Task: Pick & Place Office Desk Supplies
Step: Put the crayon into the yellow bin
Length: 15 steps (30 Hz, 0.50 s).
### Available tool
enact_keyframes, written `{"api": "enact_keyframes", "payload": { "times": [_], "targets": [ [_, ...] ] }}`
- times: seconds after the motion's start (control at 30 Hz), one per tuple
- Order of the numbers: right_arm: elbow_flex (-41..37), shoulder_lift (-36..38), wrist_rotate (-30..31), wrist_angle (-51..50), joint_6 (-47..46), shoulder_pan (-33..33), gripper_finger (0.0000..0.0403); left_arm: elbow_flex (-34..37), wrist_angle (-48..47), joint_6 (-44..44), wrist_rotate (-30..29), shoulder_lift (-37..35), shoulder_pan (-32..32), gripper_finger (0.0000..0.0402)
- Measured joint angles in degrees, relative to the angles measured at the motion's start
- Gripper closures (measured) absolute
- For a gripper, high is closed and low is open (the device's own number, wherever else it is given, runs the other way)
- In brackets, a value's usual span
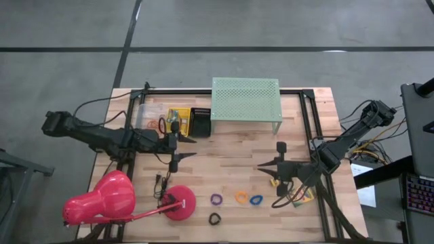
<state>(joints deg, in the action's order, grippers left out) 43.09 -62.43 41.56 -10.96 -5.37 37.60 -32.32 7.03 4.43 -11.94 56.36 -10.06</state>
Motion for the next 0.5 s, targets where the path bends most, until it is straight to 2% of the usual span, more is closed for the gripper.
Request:
{"api": "enact_keyframes", "payload": {
  "times": [0.5],
  "targets": [
    [0.00,0.00,0.00,-0.03,0.00,0.00,0.0355,0.00,-1.33,-0.02,0.00,0.00,0.00,0.0190]
  ]
}}
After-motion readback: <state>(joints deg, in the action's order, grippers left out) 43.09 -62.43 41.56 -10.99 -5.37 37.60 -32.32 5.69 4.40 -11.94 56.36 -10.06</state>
